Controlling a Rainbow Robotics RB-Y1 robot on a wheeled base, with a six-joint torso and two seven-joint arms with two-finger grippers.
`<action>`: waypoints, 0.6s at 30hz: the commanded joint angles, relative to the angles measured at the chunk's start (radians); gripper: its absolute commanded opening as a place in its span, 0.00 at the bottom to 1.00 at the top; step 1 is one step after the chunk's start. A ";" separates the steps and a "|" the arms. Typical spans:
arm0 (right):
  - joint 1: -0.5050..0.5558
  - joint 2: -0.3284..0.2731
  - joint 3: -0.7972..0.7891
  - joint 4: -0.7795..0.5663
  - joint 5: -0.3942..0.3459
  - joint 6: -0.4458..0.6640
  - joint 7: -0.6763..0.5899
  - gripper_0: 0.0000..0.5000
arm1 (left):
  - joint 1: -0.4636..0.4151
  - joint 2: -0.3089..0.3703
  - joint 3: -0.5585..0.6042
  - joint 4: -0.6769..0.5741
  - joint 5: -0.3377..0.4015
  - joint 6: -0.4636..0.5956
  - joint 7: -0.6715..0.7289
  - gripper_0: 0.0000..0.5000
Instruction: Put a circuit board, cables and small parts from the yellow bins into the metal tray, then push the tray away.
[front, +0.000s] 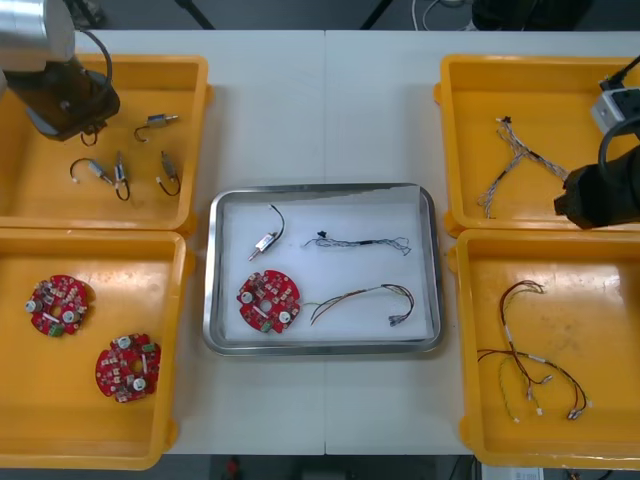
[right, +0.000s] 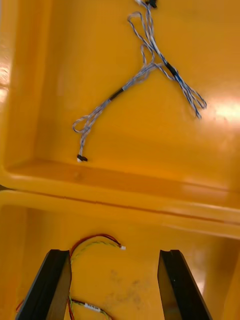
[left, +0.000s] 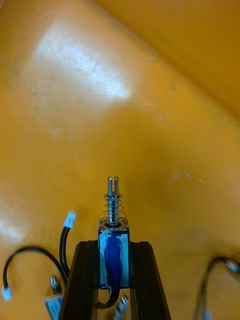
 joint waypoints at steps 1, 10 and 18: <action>0.106 -0.034 -0.067 -0.083 -0.016 0.003 -0.085 1.00 | 0.008 0.072 -0.001 -0.151 0.027 0.150 0.009 0.00; 0.232 -0.018 -0.136 -0.123 -0.091 0.003 -0.203 1.00 | 0.117 0.091 -0.011 -0.555 0.085 0.434 0.001 0.00; 0.276 -0.029 -0.168 -0.169 -0.125 0.003 -0.191 1.00 | 0.164 0.091 -0.066 -0.815 0.196 0.574 0.029 0.00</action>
